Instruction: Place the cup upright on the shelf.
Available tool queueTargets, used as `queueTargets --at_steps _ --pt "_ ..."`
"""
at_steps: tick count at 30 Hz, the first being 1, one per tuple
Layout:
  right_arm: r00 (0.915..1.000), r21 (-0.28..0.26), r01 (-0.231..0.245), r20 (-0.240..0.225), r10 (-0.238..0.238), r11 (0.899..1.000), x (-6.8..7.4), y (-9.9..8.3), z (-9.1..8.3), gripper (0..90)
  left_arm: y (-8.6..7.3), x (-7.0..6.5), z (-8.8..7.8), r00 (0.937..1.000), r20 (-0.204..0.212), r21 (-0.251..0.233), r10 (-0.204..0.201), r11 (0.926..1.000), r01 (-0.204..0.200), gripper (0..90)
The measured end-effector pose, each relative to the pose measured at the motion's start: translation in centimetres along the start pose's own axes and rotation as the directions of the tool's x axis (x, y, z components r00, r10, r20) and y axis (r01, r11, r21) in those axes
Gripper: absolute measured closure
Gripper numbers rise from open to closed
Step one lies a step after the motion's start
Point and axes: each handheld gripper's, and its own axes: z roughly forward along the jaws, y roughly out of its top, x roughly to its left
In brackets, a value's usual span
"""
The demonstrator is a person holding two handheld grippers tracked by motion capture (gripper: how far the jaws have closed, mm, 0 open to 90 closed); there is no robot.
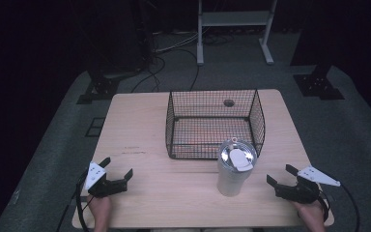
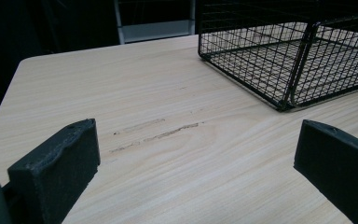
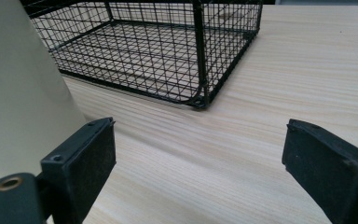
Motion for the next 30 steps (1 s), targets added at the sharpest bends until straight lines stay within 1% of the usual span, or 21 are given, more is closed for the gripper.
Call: queueTargets --at_steps 7,8,9,10,11,12,14,16,17,18,19,20,22,23,24,25,26,27,28,29,30 --pt "0.9997 0.003 0.021 -0.013 -0.021 1.0 0.6 0.2 0.0 9.1 0.0 -0.1 0.0 1.0 0.0 -0.003 0.006 1.0 -0.006 0.0" --pt "0.9992 0.003 0.035 -0.019 -0.035 0.999 0.9 0.5 -0.1 9.1 0.0 -0.1 -0.1 1.0 0.001 -0.002 0.008 1.0 -0.008 0.0" --pt "0.9992 0.003 0.035 -0.019 -0.035 0.999 0.9 0.5 -0.1 9.1 0.0 -0.1 -0.1 1.0 0.001 -0.002 0.008 1.0 -0.008 0.0" --pt "0.9984 -0.004 0.05 -0.026 -0.05 0.999 1.2 0.8 -0.2 9.1 0.0 -0.1 -0.1 1.0 0.001 -0.004 0.008 1.0 -0.008 0.0" --pt "0.9984 -0.004 0.05 -0.026 -0.05 0.999 1.2 0.8 -0.2 9.1 0.0 -0.1 -0.1 1.0 0.001 -0.003 0.009 1.0 -0.009 0.0" --pt "0.9972 -0.005 0.062 -0.042 -0.062 0.998 1.4 1.3 -0.3 9.1 0.0 -0.2 -0.1 0.9999 0.001 -0.001 0.014 0.9999 -0.014 0.0" --pt "0.9965 -0.008 0.069 -0.046 -0.069 0.998 1.5 1.5 -0.3 9.1 0.0 -0.2 -0.1 0.9999 0.001 -0.003 0.014 0.9999 -0.014 0.0" --pt "0.9937 -0.015 0.084 -0.073 -0.085 0.996 1.8 2.2 -0.4 9.1 0.0 -0.2 -0.1 0.9999 0.001 -0.003 0.014 0.9999 -0.014 0.0" --pt "0.9937 -0.015 0.084 -0.073 -0.085 0.996 1.8 2.2 -0.4 9.1 0.0 -0.2 -0.1 0.9999 0.001 -0.003 0.014 0.9999 -0.014 0.0" --pt "0.9907 -0.017 0.111 -0.077 -0.112 0.994 2.0 2.6 -0.6 9.1 -0.1 -0.2 -0.1 0.9999 0.0 -0.003 0.015 0.9999 -0.015 0.0" --pt "0.9907 -0.017 0.111 -0.077 -0.112 0.994 2.0 2.6 -0.6 9.1 -0.1 -0.2 -0.1 0.9999 0.0 -0.003 0.015 0.9999 -0.015 0.0" --pt "0.9879 -0.016 0.128 -0.086 -0.129 0.992 2.2 2.9 -0.8 9.1 0.0 -0.2 0.0 0.9999 -0.001 -0.002 0.017 0.9999 -0.017 0.0" --pt "0.9863 -0.015 0.135 -0.094 -0.136 0.991 2.3 3.0 -0.9 9.0 0.0 -0.2 0.0 0.9999 -0.001 0.0 0.017 0.9999 -0.017 0.0" --pt "0.9843 -0.015 0.143 -0.103 -0.143 0.99 2.4 3.1 -1.0 9.0 0.0 -0.2 0.0 0.9998 0.0 -0.001 0.018 0.9998 -0.018 0.0" --pt "0.98 -0.016 0.157 -0.122 -0.158 0.987 2.7 3.3 -1.2 9.0 -0.1 -0.3 0.0 0.9998 -0.001 -0.003 0.021 0.9998 -0.021 0.0" --pt "0.98 -0.016 0.157 -0.122 -0.158 0.987 2.7 3.3 -1.2 9.0 -0.1 -0.3 0.0 0.9998 -0.001 -0.003 0.021 0.9998 -0.021 0.0" --pt "0.976 -0.014 0.171 -0.135 -0.171 0.985 3.0 3.5 -1.4 9.0 -0.1 -0.3 -0.1 0.9997 0.0 -0.003 0.024 0.9997 -0.024 0.0" --pt "0.976 -0.014 0.171 -0.135 -0.171 0.985 3.0 3.5 -1.4 9.0 -0.1 -0.3 -0.1 0.9997 0.0 -0.003 0.024 0.9997 -0.024 0.0" --pt "0.9715 -0.016 0.185 -0.148 -0.185 0.983 3.4 3.7 -1.5 9.0 -0.1 -0.3 -0.1 0.9998 0.0 -0.003 0.022 0.9998 -0.022 0.0" --pt "0.9715 -0.016 0.185 -0.148 -0.185 0.983 3.4 3.7 -1.5 9.0 -0.1 -0.3 -0.1 0.9998 0.0 -0.003 0.022 0.9998 -0.022 0.0" --pt "0.9662 -0.02 0.202 -0.16 -0.203 0.979 3.7 3.9 -1.5 9.0 -0.1 -0.3 -0.1 0.9998 0.0 -0.003 0.022 0.9997 -0.022 0.0"
